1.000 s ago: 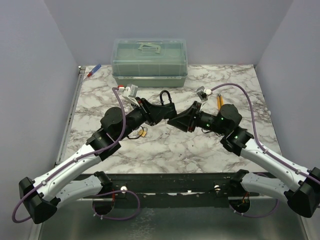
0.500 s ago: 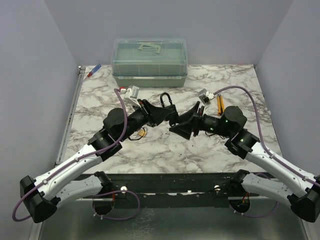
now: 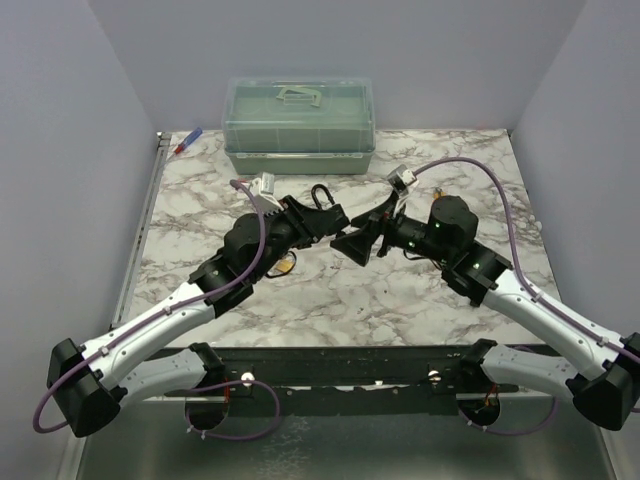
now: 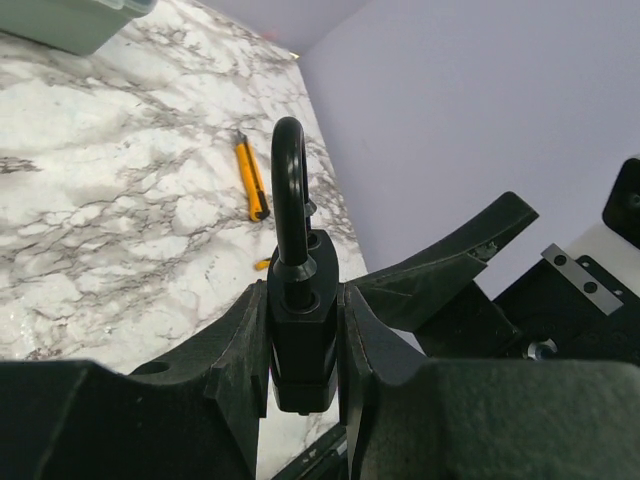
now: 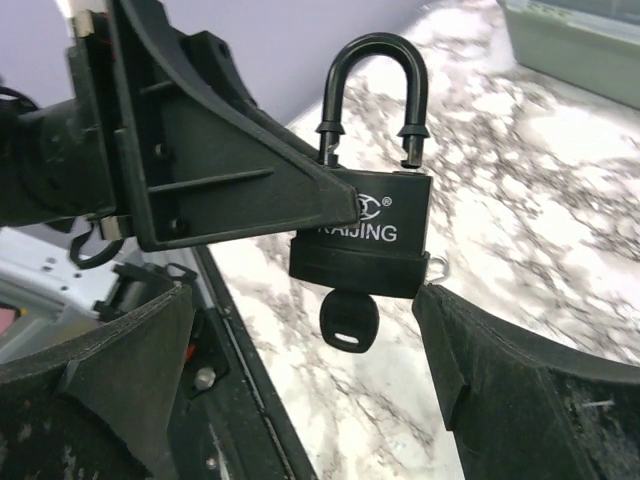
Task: Unlock with the key
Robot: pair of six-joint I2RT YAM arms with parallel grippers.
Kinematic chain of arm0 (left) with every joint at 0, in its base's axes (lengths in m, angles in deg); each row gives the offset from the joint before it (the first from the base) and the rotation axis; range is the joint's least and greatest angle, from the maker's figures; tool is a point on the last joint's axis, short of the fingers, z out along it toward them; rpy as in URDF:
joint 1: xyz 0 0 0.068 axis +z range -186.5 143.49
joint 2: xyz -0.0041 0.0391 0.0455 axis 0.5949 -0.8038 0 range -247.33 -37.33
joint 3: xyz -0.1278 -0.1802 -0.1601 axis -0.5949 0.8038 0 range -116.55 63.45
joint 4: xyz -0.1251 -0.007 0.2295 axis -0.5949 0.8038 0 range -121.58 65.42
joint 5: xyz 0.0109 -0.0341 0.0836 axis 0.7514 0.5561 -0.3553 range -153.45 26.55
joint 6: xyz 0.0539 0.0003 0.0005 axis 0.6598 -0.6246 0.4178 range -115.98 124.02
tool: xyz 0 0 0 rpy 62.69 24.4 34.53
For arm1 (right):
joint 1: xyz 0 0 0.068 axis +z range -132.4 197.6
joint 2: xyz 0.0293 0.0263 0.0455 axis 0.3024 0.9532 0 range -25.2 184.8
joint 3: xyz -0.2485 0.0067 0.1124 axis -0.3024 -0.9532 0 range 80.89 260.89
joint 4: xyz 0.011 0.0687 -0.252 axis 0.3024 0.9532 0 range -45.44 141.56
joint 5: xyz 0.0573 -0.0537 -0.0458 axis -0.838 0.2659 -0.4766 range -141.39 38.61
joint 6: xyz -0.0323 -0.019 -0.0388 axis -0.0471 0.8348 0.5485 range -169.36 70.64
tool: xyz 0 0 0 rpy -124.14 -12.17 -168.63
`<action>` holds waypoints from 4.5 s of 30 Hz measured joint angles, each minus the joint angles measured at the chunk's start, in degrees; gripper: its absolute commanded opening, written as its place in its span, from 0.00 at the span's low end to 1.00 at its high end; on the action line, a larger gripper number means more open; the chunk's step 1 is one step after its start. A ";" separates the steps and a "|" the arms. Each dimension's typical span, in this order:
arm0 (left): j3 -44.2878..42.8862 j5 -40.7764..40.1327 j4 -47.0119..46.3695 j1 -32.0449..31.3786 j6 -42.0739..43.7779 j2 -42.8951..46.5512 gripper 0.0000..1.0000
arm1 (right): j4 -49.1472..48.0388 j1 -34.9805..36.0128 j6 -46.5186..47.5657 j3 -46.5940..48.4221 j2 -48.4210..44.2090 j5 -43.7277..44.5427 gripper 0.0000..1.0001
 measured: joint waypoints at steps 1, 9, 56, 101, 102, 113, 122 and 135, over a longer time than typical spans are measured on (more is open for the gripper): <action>-0.02 -0.96 0.20 0.04 -0.66 -0.74 0.00 | 0.96 0.02 0.55 0.63 1.01 0.81 1.00; -0.02 -3.10 1.66 -0.09 -4.09 -3.67 0.00 | 5.33 0.72 4.98 4.07 6.10 8.52 1.00; 3.93 -4.37 -4.74 -0.35 -4.11 -1.51 0.96 | -2.21 2.23 6.60 -5.40 4.70 14.43 0.01; 9.11 30.58 -14.01 2.23 17.16 17.44 0.86 | -25.64 2.14 -18.14 -8.37 -0.92 -27.17 0.01; 9.11 30.62 -14.10 2.23 17.16 17.40 0.85 | -26.08 2.14 -18.40 -8.37 -0.76 -27.41 0.00; 9.11 30.84 -17.05 2.21 15.19 16.06 0.33 | -29.70 2.14 -20.31 -8.94 1.88 -29.40 0.01; 10.36 29.81 -17.29 2.40 12.76 15.54 0.18 | -24.94 1.92 -15.63 -9.05 0.92 -26.08 0.01; 10.88 12.41 -5.77 2.64 1.27 11.52 0.18 | -5.88 2.01 0.15 -6.84 -0.13 -8.00 0.00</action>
